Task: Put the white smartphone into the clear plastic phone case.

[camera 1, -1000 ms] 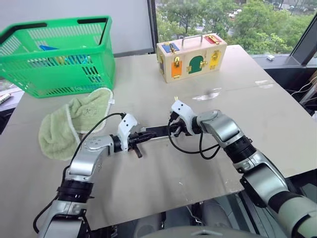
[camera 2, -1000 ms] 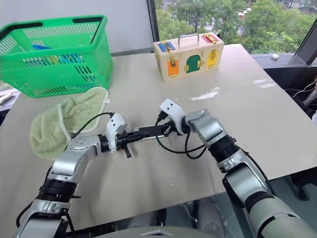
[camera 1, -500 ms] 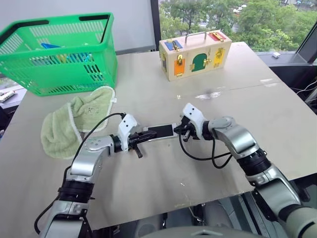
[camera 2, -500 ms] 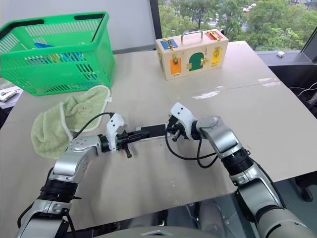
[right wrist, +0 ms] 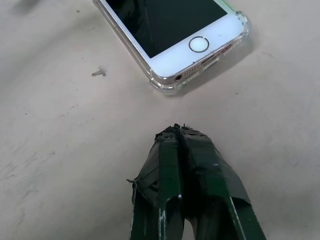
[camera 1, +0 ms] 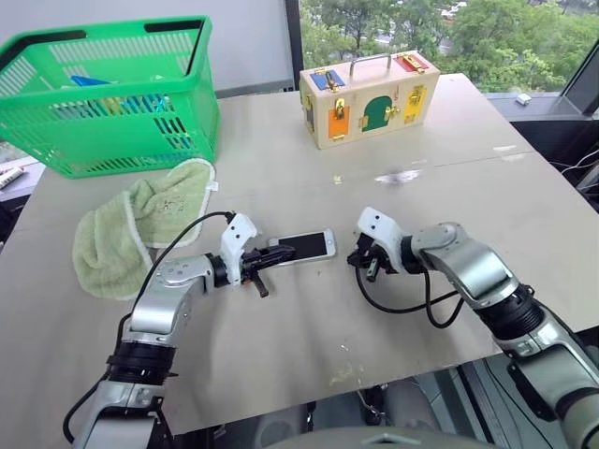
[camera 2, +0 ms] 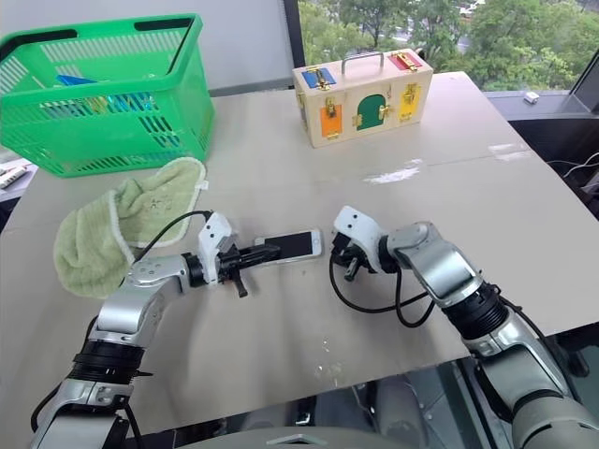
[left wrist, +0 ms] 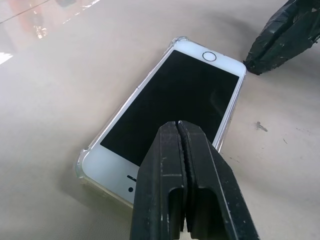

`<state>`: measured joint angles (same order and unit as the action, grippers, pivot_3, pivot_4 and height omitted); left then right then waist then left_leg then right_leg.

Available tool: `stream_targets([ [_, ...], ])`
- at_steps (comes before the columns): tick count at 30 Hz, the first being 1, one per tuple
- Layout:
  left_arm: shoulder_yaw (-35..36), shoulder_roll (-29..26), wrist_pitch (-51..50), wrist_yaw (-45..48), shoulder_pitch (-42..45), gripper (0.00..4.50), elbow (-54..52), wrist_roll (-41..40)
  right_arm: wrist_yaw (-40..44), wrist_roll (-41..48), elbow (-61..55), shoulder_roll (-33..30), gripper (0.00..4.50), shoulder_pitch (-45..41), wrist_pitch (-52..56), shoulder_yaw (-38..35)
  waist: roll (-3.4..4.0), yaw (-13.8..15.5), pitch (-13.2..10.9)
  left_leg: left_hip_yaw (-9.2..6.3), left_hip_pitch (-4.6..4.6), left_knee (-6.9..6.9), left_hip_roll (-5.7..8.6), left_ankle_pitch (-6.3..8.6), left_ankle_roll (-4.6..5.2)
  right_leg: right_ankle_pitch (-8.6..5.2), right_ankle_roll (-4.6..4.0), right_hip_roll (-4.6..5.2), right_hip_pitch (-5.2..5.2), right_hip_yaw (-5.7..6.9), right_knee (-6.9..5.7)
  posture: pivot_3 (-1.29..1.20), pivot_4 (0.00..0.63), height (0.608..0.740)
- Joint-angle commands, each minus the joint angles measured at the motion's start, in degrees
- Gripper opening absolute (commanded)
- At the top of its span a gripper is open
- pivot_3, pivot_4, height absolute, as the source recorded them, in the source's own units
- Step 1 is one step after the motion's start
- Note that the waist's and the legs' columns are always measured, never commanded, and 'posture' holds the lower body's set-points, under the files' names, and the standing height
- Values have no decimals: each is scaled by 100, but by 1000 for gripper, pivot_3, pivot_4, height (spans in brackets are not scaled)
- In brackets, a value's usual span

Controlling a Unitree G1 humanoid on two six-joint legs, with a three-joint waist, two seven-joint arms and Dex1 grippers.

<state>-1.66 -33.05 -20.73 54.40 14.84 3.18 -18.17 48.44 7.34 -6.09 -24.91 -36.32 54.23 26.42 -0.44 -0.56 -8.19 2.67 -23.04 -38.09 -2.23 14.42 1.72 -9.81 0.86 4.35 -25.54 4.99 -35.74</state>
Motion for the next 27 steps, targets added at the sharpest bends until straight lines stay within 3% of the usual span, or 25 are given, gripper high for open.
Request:
stream_targets([
  [1, -66, -49, -120, -17, -60, 40, -25, 65, 207, 639, -220, 345, 0, 109, -58, -462, -10, -5, -12, -1, 1, 0, -2, 0, 0, 0, 0, -3, 0, 1, -1, 0, 150, 740],
  [5, -41, -69, -147, -19, -82, 40, -77, 65, 261, 1334, -515, 716, 0, 72, 76, -1102, -11, -7, -63, -3, -4, 0, -7, 0, 0, 1, -1, -19, -7, 0, -2, 0, 150, 740],
  [8, -19, -81, -168, -29, -118, 40, -129, 63, 89, 1390, -403, 848, 0, -21, 38, -1154, -15, -5, -74, -5, -9, 0, -6, 0, -1, 1, 0, -21, -8, 2, -2, 0, 150, 740],
  [16, 21, -99, -244, -60, -186, 40, -260, 49, -544, 348, 1073, 936, 0, -454, -524, -341, -13, -25, -83, -2, -15, 0, -4, 1, -1, 1, -1, -20, -14, 0, 1, 0, 150, 740],
  [27, 17, -47, -310, -163, -274, 40, -403, 35, -117, -151, 1882, 839, 0, -599, 8, 769, -18, -27, -69, 3, 5, 0, -8, 1, -2, 1, -1, -23, -2, -7, -4, 0, 150, 740],
])
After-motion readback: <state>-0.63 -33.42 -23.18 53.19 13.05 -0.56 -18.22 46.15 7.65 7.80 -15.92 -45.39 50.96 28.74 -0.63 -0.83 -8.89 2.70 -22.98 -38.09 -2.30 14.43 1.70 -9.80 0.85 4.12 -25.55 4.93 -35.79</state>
